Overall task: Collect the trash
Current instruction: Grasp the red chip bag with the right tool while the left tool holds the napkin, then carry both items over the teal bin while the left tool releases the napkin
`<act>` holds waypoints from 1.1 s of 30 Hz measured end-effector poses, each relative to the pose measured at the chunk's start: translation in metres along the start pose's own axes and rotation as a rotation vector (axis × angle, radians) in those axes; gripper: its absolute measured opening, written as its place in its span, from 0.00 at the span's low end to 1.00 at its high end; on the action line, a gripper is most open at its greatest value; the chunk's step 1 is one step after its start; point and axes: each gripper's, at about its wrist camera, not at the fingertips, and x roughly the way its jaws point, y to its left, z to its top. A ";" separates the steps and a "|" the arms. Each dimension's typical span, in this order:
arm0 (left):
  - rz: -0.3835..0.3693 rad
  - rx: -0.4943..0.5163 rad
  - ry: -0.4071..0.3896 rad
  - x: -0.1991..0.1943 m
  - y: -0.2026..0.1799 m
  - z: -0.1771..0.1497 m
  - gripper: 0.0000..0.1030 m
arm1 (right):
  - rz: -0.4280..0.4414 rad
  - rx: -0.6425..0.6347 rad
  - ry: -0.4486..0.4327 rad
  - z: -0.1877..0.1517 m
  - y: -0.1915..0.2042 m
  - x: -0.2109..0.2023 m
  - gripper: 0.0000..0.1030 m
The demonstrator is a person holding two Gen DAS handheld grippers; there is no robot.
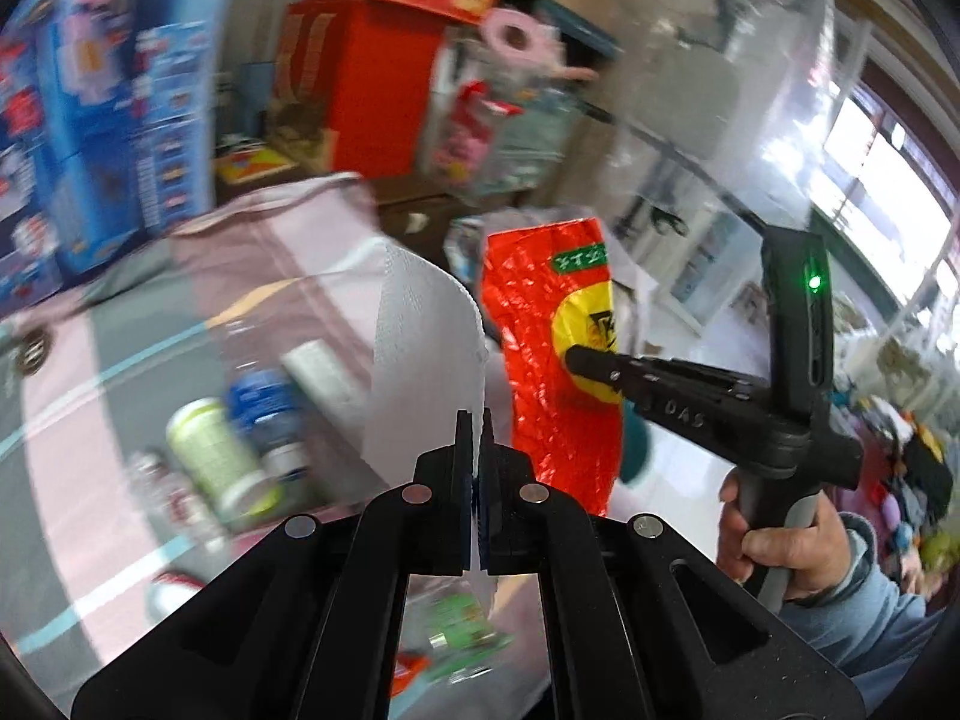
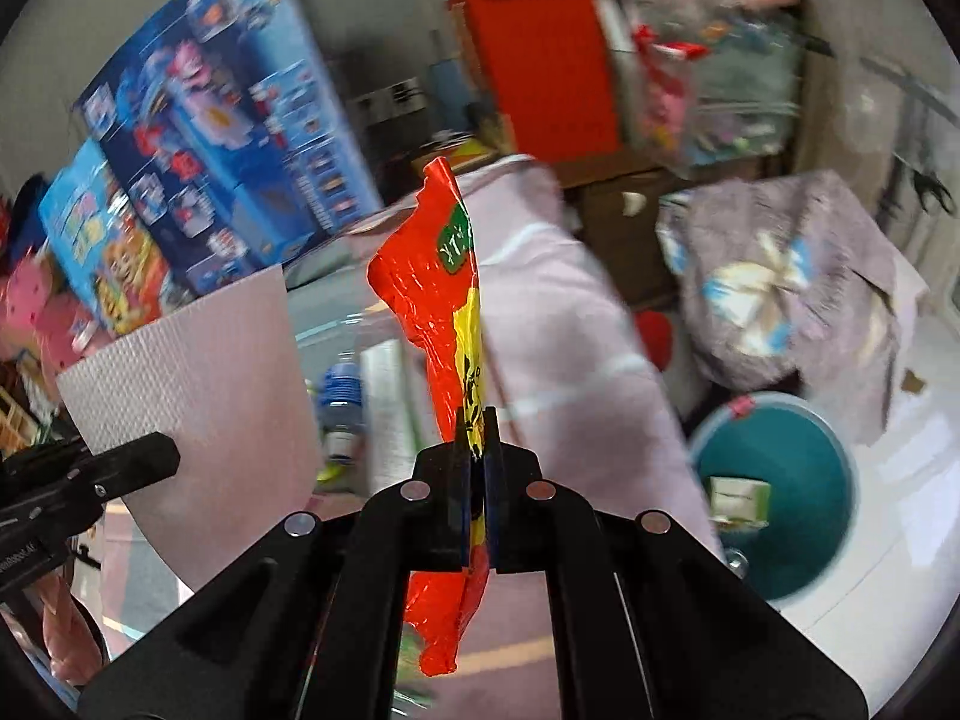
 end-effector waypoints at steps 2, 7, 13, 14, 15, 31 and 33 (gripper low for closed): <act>-0.022 0.037 0.024 0.017 -0.023 0.007 0.01 | -0.020 0.042 -0.013 -0.004 -0.028 -0.010 0.03; -0.068 0.128 0.103 0.073 -0.084 0.020 0.01 | -0.075 0.175 -0.039 -0.020 -0.108 -0.028 0.03; -0.105 0.193 0.197 0.140 -0.137 0.022 0.02 | -0.137 0.304 -0.033 -0.038 -0.188 -0.038 0.03; -0.109 0.197 0.211 0.150 -0.143 0.022 0.02 | -0.151 0.320 -0.027 -0.040 -0.201 -0.038 0.03; -0.116 0.198 0.230 0.162 -0.148 0.021 0.02 | -0.158 0.330 -0.023 -0.041 -0.208 -0.038 0.03; -0.077 0.164 0.408 0.295 -0.163 0.016 0.03 | -0.225 0.429 0.067 -0.050 -0.282 0.002 0.04; -0.056 0.148 0.438 0.308 -0.157 0.013 0.05 | -0.227 0.426 0.078 -0.050 -0.282 0.008 0.04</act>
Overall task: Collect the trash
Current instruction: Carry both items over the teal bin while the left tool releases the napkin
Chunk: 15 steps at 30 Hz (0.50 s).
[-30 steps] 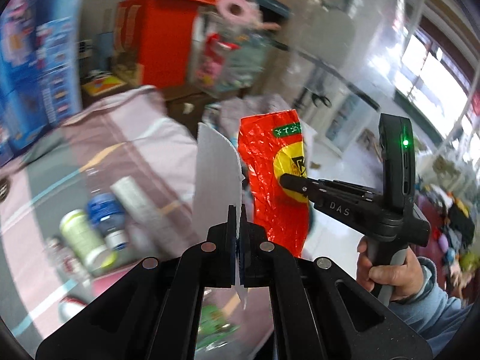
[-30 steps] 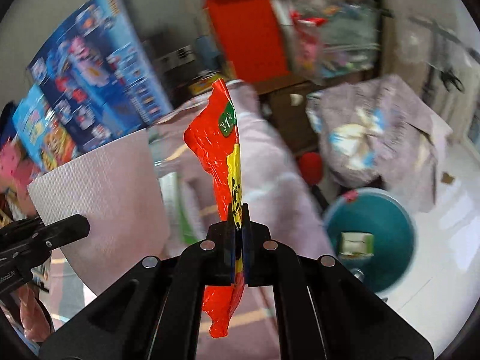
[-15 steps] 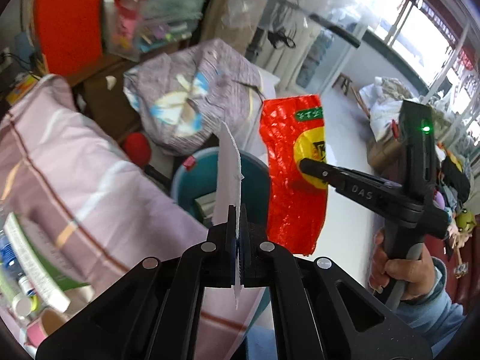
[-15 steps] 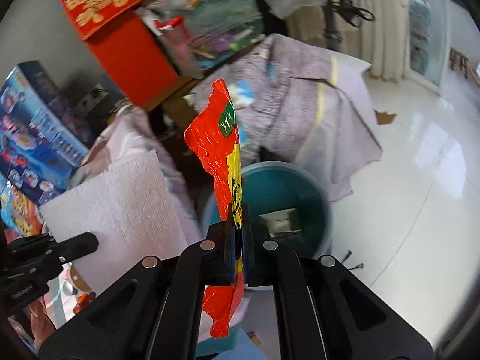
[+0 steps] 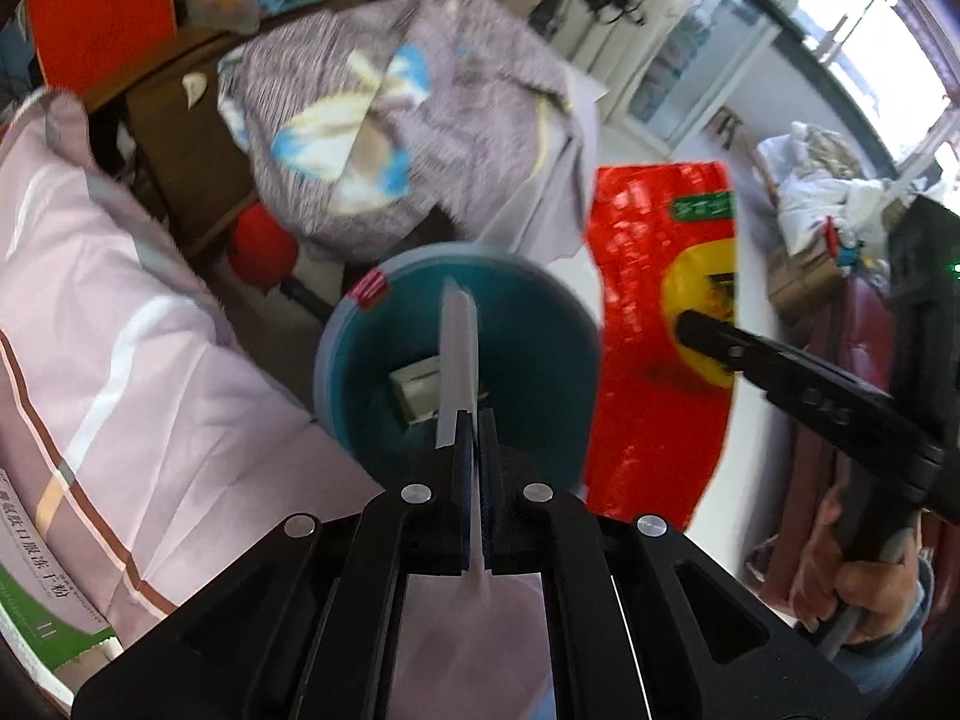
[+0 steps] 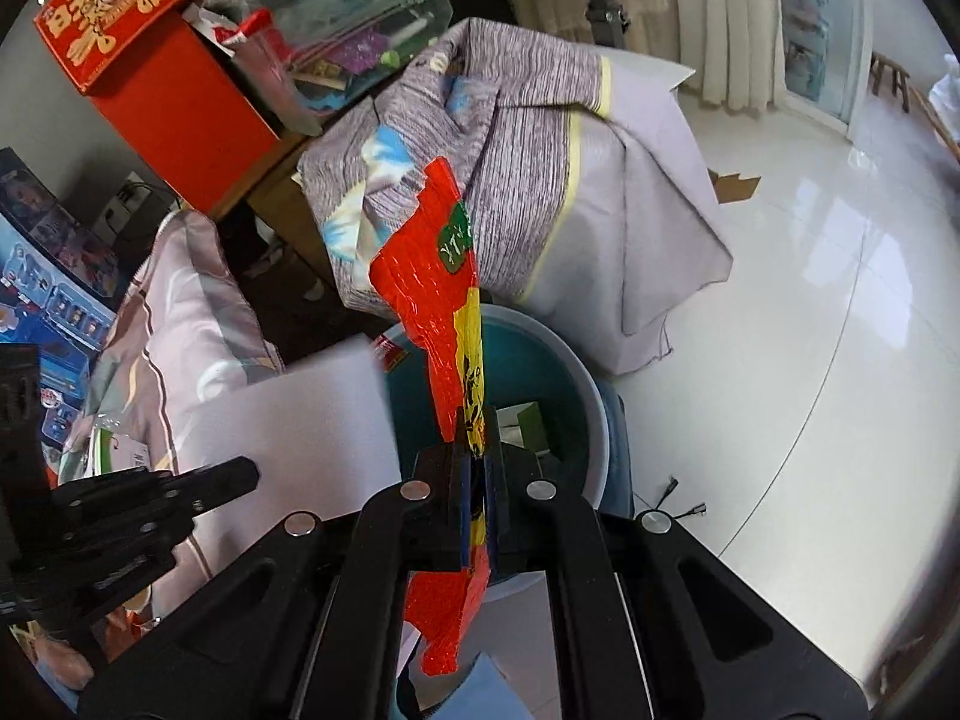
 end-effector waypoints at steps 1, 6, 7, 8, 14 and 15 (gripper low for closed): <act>0.007 -0.010 0.009 0.003 0.004 0.000 0.13 | -0.001 -0.001 0.006 0.000 0.001 0.002 0.04; 0.039 -0.041 -0.020 0.001 0.017 -0.004 0.56 | -0.007 -0.019 0.040 0.001 0.008 0.018 0.04; 0.036 -0.044 -0.028 -0.001 0.018 -0.006 0.58 | -0.007 -0.023 0.047 0.001 0.009 0.021 0.04; 0.028 -0.047 -0.033 -0.005 0.020 -0.007 0.59 | -0.008 -0.026 0.051 0.002 0.010 0.023 0.04; 0.028 -0.066 -0.060 -0.021 0.028 -0.019 0.83 | -0.005 -0.046 0.079 0.002 0.022 0.038 0.04; 0.023 -0.071 -0.065 -0.024 0.031 -0.022 0.84 | -0.002 -0.048 0.083 0.002 0.024 0.041 0.04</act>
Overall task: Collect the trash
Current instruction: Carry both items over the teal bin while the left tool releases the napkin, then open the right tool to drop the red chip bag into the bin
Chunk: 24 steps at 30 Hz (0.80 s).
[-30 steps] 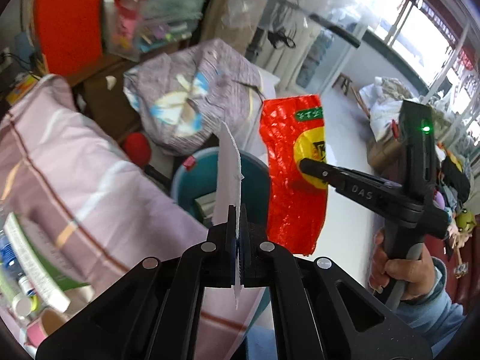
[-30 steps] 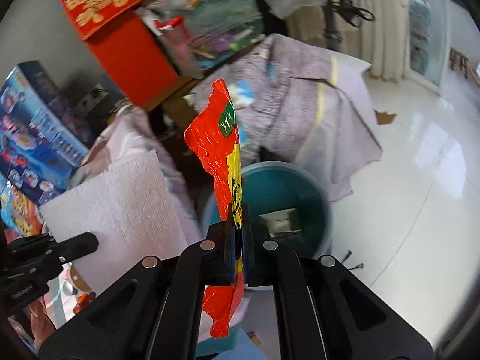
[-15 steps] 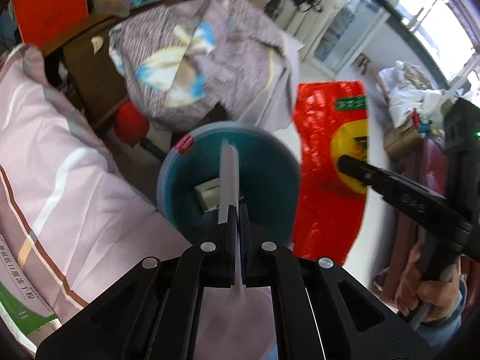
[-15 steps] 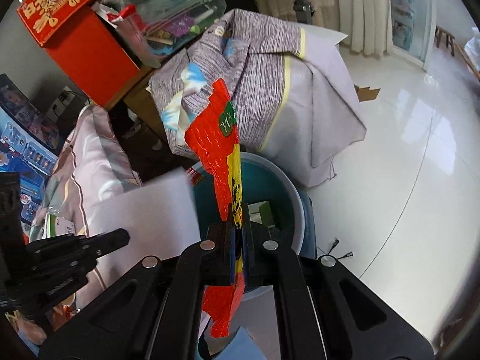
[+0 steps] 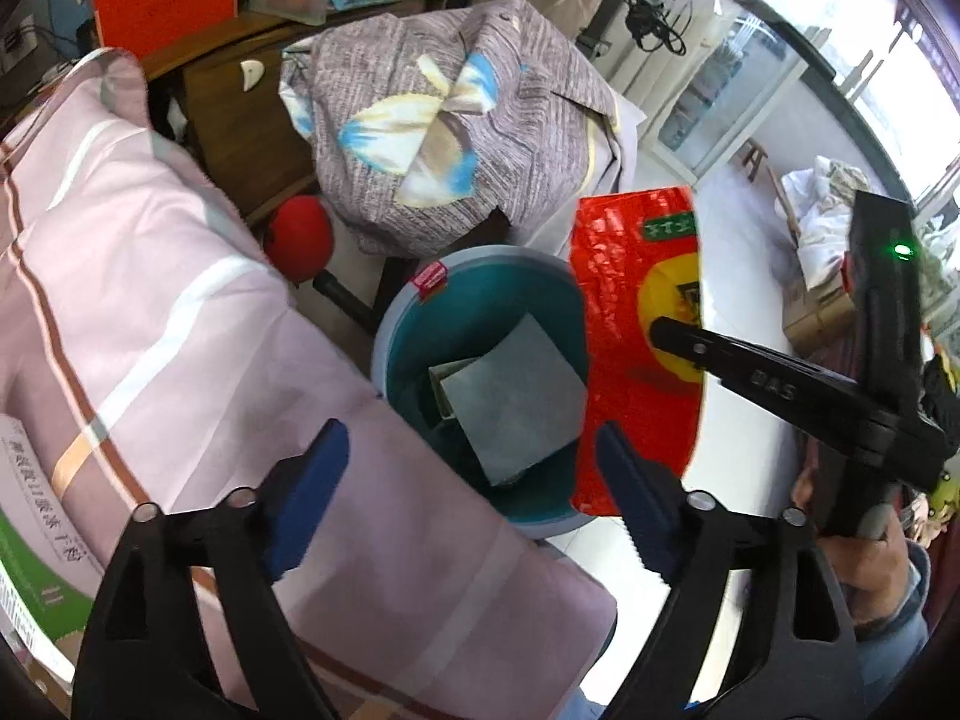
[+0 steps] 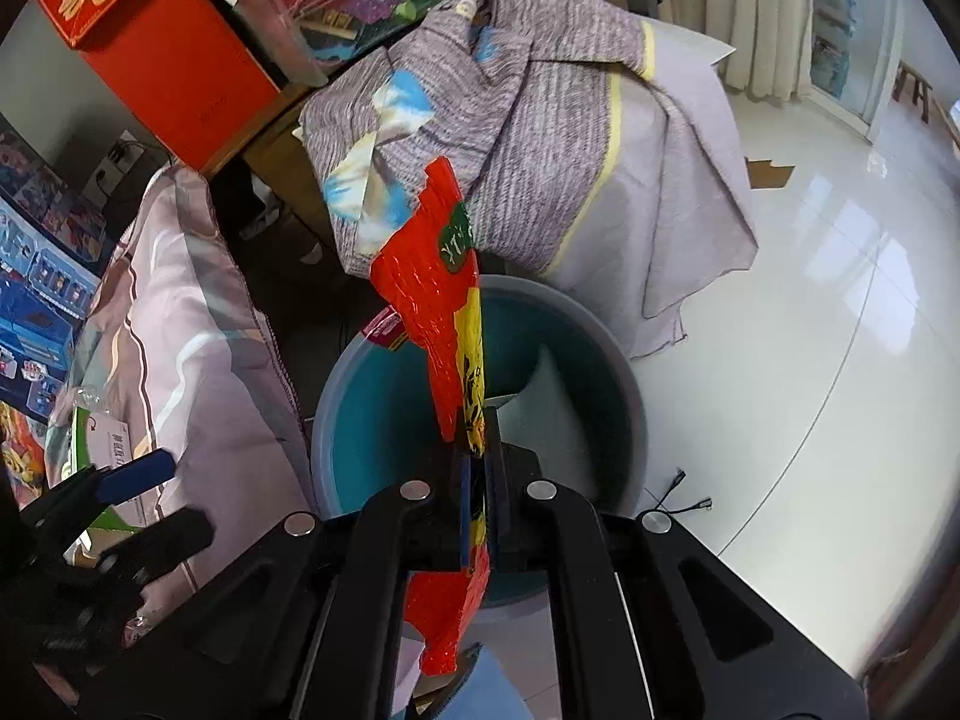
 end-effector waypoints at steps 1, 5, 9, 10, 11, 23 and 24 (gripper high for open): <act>-0.002 -0.004 -0.001 -0.002 0.002 -0.001 0.84 | 0.003 -0.004 0.005 0.000 0.003 0.003 0.04; -0.009 -0.020 -0.003 -0.009 0.009 -0.005 0.86 | 0.015 -0.014 0.027 0.001 0.013 0.011 0.15; -0.010 -0.034 -0.014 -0.013 0.014 -0.007 0.88 | -0.007 -0.021 0.017 0.000 0.019 0.009 0.58; -0.013 -0.038 -0.015 -0.014 0.015 -0.008 0.88 | -0.014 -0.023 0.016 0.000 0.019 0.008 0.64; -0.016 -0.040 -0.016 -0.015 0.016 -0.009 0.88 | -0.021 -0.021 0.019 0.000 0.019 0.007 0.68; -0.021 -0.048 -0.034 -0.033 0.022 -0.025 0.90 | -0.075 -0.002 0.047 -0.014 0.020 -0.007 0.72; -0.019 -0.050 -0.036 -0.036 0.024 -0.027 0.90 | -0.077 -0.008 0.047 -0.017 0.024 -0.010 0.72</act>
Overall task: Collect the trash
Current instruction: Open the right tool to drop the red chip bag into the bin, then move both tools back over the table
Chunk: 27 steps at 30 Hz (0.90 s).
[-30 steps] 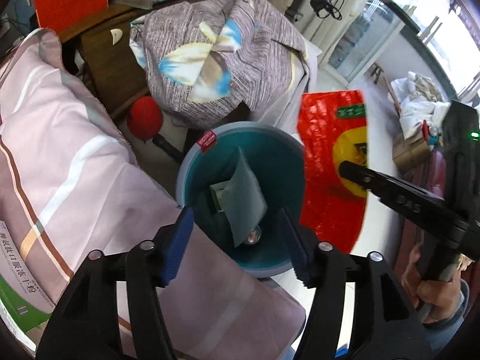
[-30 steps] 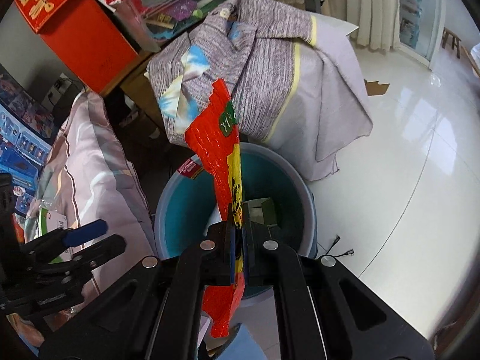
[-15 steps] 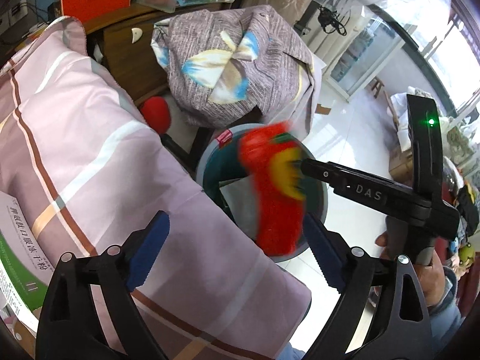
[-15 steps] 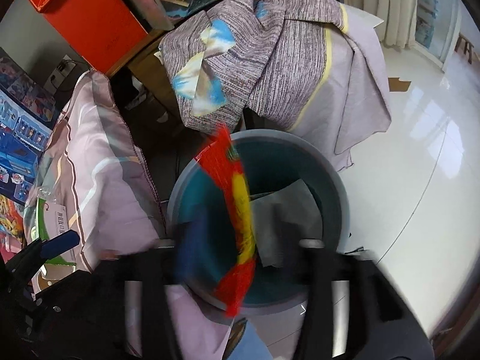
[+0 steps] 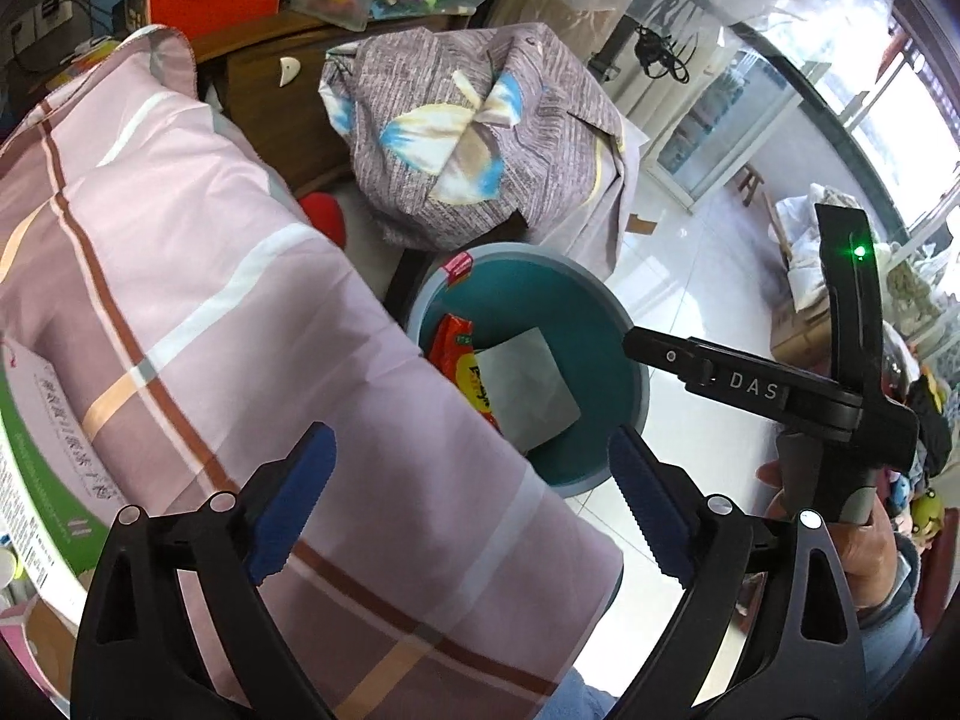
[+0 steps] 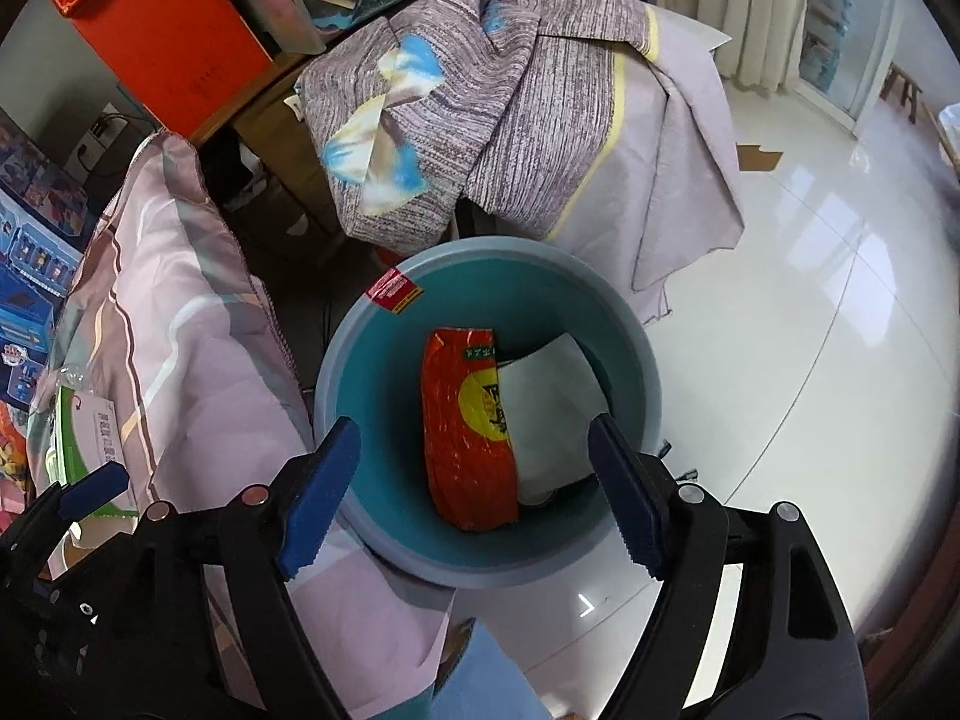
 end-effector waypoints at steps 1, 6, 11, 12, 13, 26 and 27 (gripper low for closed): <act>0.001 -0.003 -0.003 -0.003 0.002 -0.002 0.90 | -0.001 -0.004 0.001 -0.001 0.002 -0.001 0.73; 0.010 -0.019 -0.026 -0.020 0.012 -0.013 0.90 | 0.007 -0.030 0.008 -0.010 0.020 -0.008 0.77; 0.035 -0.027 -0.051 -0.040 0.026 -0.028 0.91 | 0.025 -0.066 0.017 -0.024 0.045 -0.014 0.77; 0.043 -0.031 -0.056 -0.045 0.030 -0.032 0.91 | 0.027 -0.072 0.017 -0.026 0.049 -0.015 0.77; 0.049 -0.036 -0.060 -0.050 0.035 -0.036 0.91 | 0.031 -0.081 0.018 -0.029 0.055 -0.017 0.77; 0.207 -0.103 -0.141 -0.129 0.122 -0.099 0.92 | 0.074 -0.252 0.045 -0.071 0.150 -0.028 0.77; 0.219 -0.103 -0.147 -0.134 0.129 -0.103 0.93 | 0.073 -0.273 0.050 -0.074 0.159 -0.029 0.77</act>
